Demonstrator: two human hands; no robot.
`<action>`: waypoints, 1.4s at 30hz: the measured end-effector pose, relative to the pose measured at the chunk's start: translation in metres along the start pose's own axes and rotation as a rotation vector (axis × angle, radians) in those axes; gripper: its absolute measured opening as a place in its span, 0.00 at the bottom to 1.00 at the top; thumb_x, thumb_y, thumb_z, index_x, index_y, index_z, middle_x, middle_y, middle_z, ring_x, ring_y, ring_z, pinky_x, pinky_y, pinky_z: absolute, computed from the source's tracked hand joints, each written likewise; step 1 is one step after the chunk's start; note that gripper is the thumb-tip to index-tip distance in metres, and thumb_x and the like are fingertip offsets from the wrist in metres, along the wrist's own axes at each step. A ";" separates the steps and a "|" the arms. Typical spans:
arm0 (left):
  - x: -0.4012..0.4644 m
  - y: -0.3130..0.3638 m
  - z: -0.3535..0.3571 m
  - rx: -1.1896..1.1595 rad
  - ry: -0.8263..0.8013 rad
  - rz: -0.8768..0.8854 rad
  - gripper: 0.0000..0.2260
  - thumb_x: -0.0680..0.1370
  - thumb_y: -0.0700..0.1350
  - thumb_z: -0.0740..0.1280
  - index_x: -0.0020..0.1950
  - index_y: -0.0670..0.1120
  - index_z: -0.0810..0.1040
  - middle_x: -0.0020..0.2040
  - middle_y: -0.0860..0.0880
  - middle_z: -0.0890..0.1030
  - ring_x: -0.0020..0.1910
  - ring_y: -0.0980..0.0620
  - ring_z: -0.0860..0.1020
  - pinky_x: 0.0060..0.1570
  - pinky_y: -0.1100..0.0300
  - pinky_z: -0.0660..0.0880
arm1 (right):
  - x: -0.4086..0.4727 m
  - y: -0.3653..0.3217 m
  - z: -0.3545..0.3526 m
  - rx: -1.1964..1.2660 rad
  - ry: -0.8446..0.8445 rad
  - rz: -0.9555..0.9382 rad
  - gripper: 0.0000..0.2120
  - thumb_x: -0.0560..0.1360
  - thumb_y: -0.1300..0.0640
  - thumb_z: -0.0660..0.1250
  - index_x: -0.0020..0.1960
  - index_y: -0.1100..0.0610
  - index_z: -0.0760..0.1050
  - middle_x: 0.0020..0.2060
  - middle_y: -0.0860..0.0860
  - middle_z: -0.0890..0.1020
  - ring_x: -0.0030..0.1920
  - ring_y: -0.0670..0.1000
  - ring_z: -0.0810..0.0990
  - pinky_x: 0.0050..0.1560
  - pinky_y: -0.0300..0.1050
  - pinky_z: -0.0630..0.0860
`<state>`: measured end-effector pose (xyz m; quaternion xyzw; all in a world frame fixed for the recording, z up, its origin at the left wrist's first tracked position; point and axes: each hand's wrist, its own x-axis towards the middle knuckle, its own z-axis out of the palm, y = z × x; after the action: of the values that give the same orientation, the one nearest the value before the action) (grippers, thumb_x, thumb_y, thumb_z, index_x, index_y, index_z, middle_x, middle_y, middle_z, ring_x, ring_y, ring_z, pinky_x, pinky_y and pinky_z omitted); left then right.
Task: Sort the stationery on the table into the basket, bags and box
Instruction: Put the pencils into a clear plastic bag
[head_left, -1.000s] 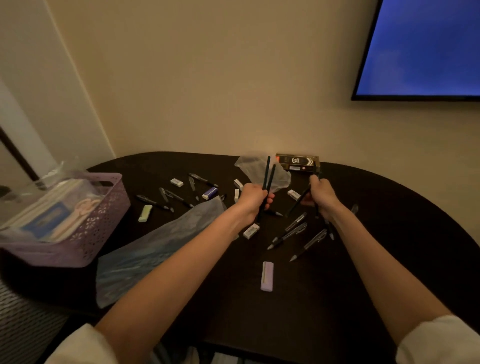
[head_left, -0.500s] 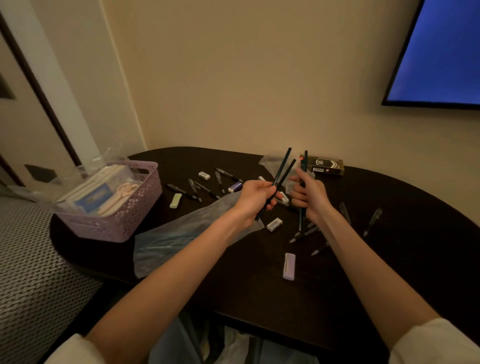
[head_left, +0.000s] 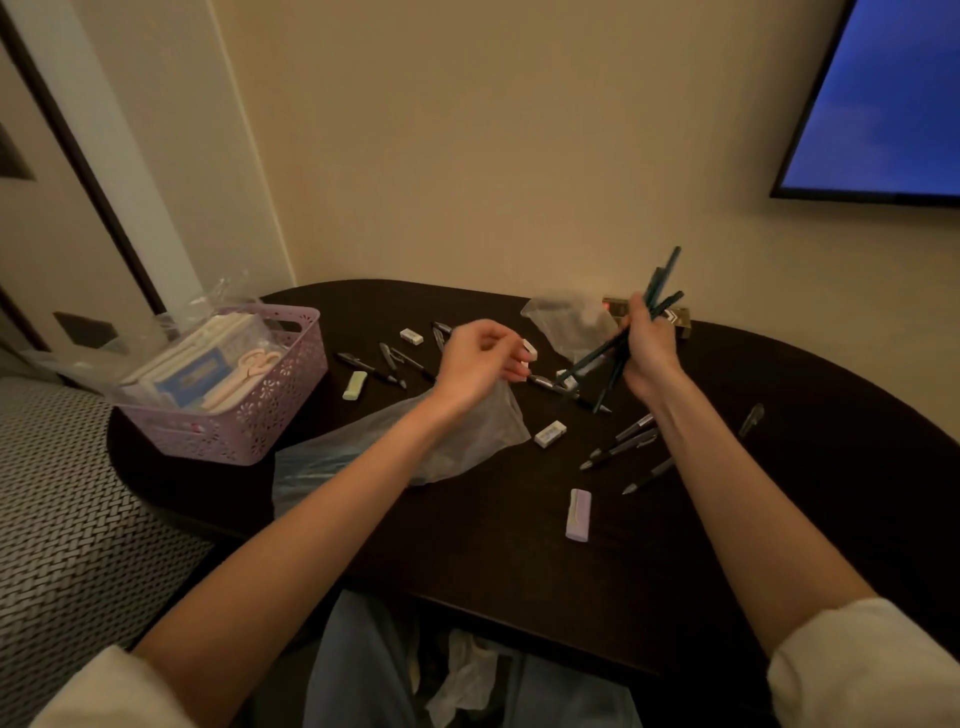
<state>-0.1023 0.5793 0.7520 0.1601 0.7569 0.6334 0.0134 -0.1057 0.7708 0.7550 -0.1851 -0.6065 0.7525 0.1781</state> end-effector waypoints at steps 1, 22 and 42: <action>0.003 -0.003 -0.005 0.033 0.060 0.003 0.07 0.81 0.39 0.62 0.54 0.38 0.77 0.43 0.45 0.82 0.37 0.53 0.81 0.39 0.63 0.79 | 0.002 0.001 -0.003 0.088 0.001 0.026 0.14 0.82 0.48 0.55 0.41 0.55 0.68 0.34 0.49 0.71 0.35 0.46 0.72 0.40 0.42 0.76; 0.011 -0.028 -0.006 0.947 0.104 -0.035 0.13 0.75 0.55 0.68 0.36 0.48 0.75 0.31 0.52 0.75 0.37 0.52 0.79 0.40 0.55 0.78 | 0.019 0.060 0.012 -0.056 -0.234 -0.147 0.11 0.77 0.58 0.65 0.38 0.55 0.67 0.23 0.44 0.68 0.21 0.42 0.63 0.21 0.33 0.60; 0.002 -0.015 -0.026 0.637 -0.055 -0.143 0.16 0.82 0.47 0.58 0.38 0.45 0.77 0.33 0.48 0.77 0.33 0.53 0.77 0.45 0.51 0.77 | -0.014 0.007 0.022 -0.181 -0.141 -0.139 0.17 0.82 0.53 0.54 0.36 0.54 0.70 0.30 0.48 0.73 0.28 0.45 0.71 0.33 0.38 0.69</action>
<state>-0.1131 0.5532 0.7434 0.1201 0.9258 0.3575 0.0275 -0.1048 0.7439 0.7535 -0.1045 -0.6942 0.6917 0.1695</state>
